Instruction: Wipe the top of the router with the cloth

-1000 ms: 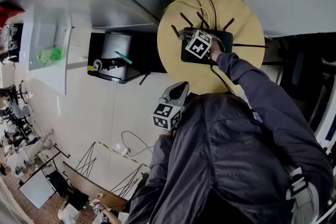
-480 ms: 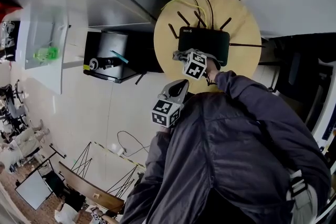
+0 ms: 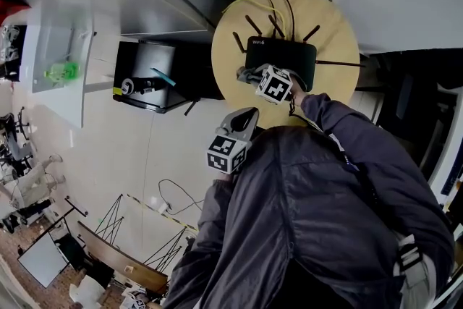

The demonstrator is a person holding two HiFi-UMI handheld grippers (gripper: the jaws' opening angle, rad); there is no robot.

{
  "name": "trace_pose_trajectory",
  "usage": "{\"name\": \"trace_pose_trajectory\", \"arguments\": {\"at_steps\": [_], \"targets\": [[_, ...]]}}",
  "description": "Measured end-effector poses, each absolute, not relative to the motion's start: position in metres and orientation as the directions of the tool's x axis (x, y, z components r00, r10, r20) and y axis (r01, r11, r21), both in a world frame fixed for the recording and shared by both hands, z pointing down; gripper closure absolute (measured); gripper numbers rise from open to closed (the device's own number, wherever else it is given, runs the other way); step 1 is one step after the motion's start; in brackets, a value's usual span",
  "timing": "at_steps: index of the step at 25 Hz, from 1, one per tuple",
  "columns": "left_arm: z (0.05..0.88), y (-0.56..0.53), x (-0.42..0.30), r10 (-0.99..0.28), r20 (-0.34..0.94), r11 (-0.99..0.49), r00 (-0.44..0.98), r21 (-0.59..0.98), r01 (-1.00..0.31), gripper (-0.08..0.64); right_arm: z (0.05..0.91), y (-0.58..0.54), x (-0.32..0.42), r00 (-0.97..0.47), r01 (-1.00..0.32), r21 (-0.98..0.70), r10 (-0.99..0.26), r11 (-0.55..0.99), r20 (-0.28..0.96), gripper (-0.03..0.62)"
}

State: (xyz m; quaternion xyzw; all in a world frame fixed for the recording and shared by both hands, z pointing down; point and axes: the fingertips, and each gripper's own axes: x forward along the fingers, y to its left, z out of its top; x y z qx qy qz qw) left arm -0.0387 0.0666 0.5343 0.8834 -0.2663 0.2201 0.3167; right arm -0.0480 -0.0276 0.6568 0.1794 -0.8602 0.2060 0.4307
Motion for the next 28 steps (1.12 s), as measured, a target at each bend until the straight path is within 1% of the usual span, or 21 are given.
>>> {"name": "trace_pose_trajectory", "arguments": {"at_steps": [2,6,10,14,17,22,28], "targets": [[0.535,0.066,-0.039,-0.332,0.557,-0.656,0.762,0.445,-0.610,0.560,0.650,-0.047,-0.033,-0.558,-0.522,-0.175,-0.179,0.834,0.811,0.554],[0.536,0.067,-0.039,-0.330,0.556,-0.655,0.763,0.447,-0.609,0.560,0.650,-0.092,0.011,-0.468,-0.610,-0.083,-0.274,0.788,0.840,0.554],[0.536,0.067,-0.038,-0.332,0.555,-0.655,0.763,0.446,-0.610,0.560,0.653,-0.125,0.040,-0.397,-0.667,-0.011,-0.343,0.745,0.851,0.554],[0.536,0.068,-0.039,-0.337,0.557,-0.651,0.759,0.445,-0.615,0.560,0.663,-0.125,0.045,-0.362,-0.655,0.002,-0.315,0.756,0.877,0.554],[0.535,0.069,-0.040,-0.337,0.556,-0.651,0.759,0.445,-0.615,0.560,0.663,-0.123,0.044,-0.353,-0.654,0.018,-0.326,0.756,0.877,0.554],[0.535,0.071,-0.037,-0.330,0.556,-0.656,0.763,0.447,-0.609,0.560,0.667,-0.109,0.041,-0.366,-0.652,-0.032,-0.278,0.758,0.888,0.554],[0.535,0.071,-0.036,-0.322,0.556,-0.662,0.766,0.446,-0.602,0.560,0.666,-0.093,0.031,-0.390,-0.634,-0.059,-0.253,0.771,0.885,0.554]]}}
